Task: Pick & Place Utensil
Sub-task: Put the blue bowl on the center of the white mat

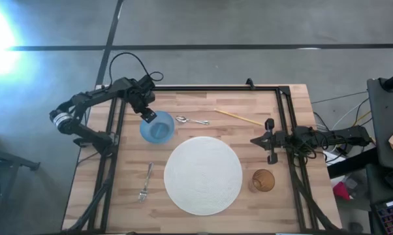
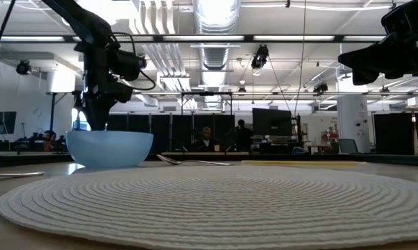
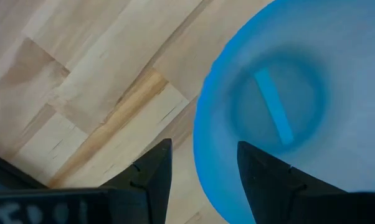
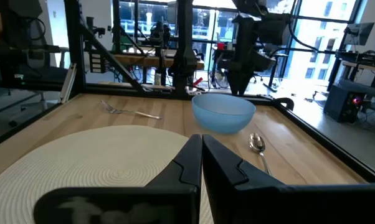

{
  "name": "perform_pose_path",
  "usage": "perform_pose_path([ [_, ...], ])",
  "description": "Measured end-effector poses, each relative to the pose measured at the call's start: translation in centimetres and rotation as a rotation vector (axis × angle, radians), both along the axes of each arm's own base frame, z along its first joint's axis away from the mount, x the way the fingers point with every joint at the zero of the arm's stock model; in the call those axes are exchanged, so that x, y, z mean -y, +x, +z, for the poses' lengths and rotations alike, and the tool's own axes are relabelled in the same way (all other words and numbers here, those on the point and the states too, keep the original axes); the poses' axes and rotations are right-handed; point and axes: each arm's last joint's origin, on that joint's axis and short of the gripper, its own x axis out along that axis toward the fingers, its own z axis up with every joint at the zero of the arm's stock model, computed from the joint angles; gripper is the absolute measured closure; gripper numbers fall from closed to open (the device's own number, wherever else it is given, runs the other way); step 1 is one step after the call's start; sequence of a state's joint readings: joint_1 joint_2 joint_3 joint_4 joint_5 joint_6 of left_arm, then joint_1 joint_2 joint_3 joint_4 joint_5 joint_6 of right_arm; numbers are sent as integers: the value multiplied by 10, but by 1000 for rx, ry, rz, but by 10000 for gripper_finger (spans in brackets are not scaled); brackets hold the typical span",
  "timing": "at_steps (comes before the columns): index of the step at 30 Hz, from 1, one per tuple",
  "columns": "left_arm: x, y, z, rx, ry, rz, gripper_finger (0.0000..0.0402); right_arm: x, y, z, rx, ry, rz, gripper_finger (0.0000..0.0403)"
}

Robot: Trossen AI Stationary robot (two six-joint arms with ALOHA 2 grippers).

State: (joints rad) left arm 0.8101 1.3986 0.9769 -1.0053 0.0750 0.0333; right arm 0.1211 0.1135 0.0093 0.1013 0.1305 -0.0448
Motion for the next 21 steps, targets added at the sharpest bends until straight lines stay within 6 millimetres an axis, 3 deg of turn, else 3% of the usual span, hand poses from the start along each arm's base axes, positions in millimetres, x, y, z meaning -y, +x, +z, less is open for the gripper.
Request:
perform_pose_path([
  [15, -7, 7, -20, -53, -72, -11, 232, 0, 0, 0, 0, 0, 0, 394],
  [21, -8, 8, -22, -59, -76, -34, 271, 0, 0, 0, 0, 0, 0, 394],
])
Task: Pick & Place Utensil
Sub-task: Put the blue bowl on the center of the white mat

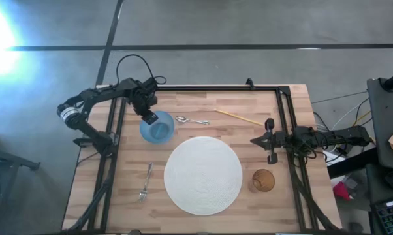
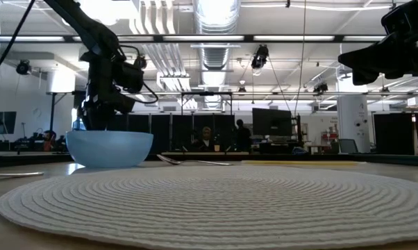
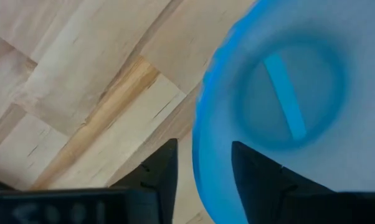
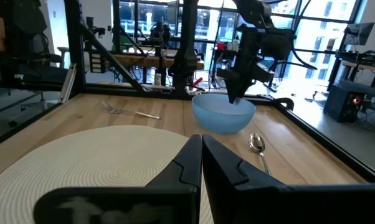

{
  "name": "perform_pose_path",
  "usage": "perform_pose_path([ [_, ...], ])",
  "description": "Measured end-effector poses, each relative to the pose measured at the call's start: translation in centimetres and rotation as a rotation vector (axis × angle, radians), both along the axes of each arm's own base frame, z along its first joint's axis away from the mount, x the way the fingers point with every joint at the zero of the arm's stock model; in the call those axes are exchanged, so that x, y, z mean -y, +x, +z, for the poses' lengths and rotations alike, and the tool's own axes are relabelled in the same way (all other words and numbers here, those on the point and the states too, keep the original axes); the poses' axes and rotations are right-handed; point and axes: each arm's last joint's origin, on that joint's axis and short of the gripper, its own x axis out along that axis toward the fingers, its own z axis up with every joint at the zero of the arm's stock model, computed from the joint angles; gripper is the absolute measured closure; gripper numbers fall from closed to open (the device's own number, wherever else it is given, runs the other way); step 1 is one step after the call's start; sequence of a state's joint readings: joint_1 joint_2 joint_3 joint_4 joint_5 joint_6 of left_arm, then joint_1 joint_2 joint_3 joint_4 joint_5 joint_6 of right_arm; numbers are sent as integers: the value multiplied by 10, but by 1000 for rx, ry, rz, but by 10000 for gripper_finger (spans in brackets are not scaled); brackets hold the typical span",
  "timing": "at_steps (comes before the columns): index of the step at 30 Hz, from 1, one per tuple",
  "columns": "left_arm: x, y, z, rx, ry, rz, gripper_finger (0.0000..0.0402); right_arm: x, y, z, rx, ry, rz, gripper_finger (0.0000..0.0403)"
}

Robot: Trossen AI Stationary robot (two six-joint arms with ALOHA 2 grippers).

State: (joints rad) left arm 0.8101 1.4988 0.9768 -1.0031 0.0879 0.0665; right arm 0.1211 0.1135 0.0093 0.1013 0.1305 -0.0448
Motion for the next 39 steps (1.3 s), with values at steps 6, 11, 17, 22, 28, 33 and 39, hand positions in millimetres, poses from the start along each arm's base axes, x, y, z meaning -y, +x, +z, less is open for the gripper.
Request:
perform_pose_path([
  [6, 1, -1, 2, 7, 8, -5, 345, 0, 0, 0, 0, 0, 0, 394],
  [11, 1, -1, 2, 9, 9, -6, 395, 0, 0, 0, 0, 0, 0, 394],
  [17, 1, -1, 2, 5, 5, -3, 398, 0, 0, 0, 0, 0, 0, 394],
  [22, 1, -1, 4, 9, 9, 2, 399, 0, 0, 0, 0, 0, -1, 394],
  [28, 6, -6, 15, 35, 35, 16, 400, 0, 0, 0, 0, 0, 0, 394],
  [33, 12, -11, 38, 73, 67, 59, 400, 0, 0, 0, 0, 0, 0, 394],
  [39, 24, -9, 70, 152, 125, 89, 401, 0, 0, 0, 0, 0, 0, 394],
])
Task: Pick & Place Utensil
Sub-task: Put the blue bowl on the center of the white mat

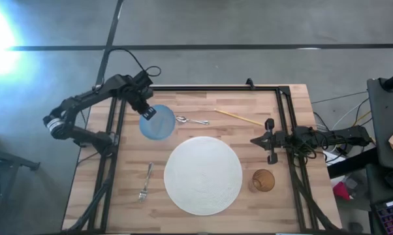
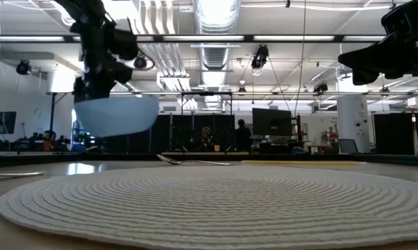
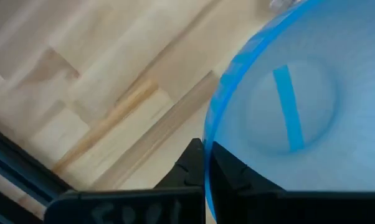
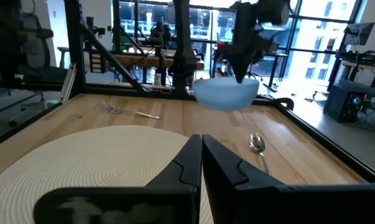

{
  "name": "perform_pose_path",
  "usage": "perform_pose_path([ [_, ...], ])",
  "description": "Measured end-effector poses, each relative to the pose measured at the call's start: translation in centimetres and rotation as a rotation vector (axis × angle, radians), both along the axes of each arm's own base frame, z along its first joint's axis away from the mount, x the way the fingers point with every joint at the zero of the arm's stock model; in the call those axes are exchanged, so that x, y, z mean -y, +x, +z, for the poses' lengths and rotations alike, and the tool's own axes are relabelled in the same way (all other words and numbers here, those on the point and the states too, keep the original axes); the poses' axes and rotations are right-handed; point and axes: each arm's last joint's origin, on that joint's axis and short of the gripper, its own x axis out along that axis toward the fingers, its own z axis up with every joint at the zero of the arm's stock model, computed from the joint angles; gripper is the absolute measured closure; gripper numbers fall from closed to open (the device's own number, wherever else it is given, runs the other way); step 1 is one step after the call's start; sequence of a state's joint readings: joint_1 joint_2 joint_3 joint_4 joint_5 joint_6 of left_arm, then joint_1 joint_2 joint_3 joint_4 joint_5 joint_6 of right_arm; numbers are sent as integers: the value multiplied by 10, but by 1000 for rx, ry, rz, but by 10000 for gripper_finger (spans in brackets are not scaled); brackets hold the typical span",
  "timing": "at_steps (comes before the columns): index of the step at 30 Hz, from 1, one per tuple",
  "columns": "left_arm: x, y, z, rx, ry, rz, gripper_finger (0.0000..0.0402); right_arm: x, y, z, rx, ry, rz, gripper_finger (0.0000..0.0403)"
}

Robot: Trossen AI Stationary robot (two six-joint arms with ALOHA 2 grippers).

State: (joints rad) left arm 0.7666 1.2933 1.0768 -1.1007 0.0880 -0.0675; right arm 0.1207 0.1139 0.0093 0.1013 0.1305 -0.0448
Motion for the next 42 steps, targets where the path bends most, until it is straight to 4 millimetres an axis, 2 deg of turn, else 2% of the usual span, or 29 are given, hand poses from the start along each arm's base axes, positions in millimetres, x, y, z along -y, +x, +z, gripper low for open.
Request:
perform_pose_path([
  [9, 24, 22, 46, 148, 76, -22, 401, 0, 0, 0, 0, 0, 0, 394],
  [16, 50, 46, 67, 208, 93, -55, 401, 0, 0, 0, 0, 0, 0, 394],
  [30, 108, 91, 75, 238, 6, -121, 401, 0, 0, 0, 0, 0, 0, 394],
  [36, 120, 119, 80, 235, -12, -159, 401, 0, 0, 0, 0, 0, 0, 394],
  [42, 130, 138, 76, 108, -51, -133, 401, 0, 0, 0, 0, 0, 0, 394],
])
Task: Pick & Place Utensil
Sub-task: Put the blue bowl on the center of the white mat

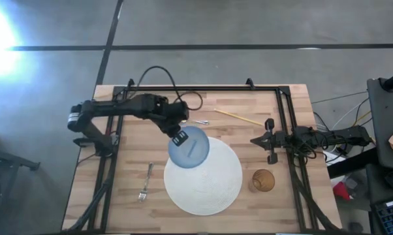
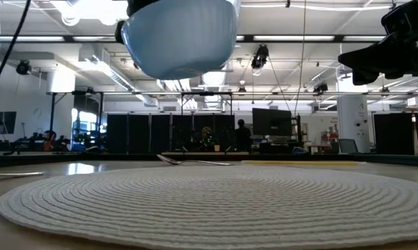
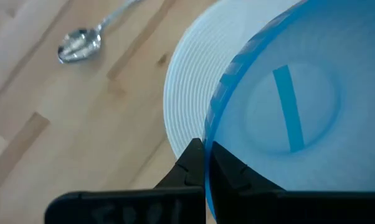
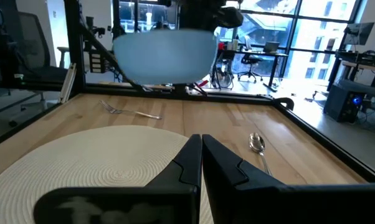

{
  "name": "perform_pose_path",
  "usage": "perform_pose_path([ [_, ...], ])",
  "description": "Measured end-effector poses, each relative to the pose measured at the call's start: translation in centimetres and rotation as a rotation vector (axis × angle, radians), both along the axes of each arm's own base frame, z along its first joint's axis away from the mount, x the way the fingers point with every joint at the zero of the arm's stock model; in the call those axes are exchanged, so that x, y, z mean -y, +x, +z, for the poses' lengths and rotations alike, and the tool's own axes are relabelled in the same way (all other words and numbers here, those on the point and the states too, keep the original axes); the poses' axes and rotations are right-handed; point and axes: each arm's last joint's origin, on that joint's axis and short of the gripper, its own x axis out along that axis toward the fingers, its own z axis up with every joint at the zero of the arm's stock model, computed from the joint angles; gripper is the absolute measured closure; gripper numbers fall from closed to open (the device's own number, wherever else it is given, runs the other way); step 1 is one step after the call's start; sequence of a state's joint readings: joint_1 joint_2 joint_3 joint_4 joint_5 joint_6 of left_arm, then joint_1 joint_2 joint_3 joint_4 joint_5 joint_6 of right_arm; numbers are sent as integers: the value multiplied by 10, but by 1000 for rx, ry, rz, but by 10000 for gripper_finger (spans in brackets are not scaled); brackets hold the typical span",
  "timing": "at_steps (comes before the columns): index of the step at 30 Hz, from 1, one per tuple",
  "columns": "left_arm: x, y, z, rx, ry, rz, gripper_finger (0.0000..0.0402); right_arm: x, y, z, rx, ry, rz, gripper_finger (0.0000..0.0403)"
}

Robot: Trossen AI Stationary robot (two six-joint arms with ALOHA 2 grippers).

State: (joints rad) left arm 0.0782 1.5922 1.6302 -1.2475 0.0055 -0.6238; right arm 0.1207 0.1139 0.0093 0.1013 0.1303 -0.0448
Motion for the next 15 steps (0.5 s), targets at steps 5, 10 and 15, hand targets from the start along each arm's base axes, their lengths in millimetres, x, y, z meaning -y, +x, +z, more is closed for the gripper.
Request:
perform_pose_path([
  [5, 11, 17, -11, -73, -46, 18, 401, 0, 0, 0, 0, 0, 0, 394],
  [10, 25, 32, -28, -131, -125, 1, 401, 0, 0, 0, 0, 0, 0, 394],
  [15, 34, 44, -44, -183, -147, -1, 401, 0, 0, 0, 0, 0, 0, 394],
])
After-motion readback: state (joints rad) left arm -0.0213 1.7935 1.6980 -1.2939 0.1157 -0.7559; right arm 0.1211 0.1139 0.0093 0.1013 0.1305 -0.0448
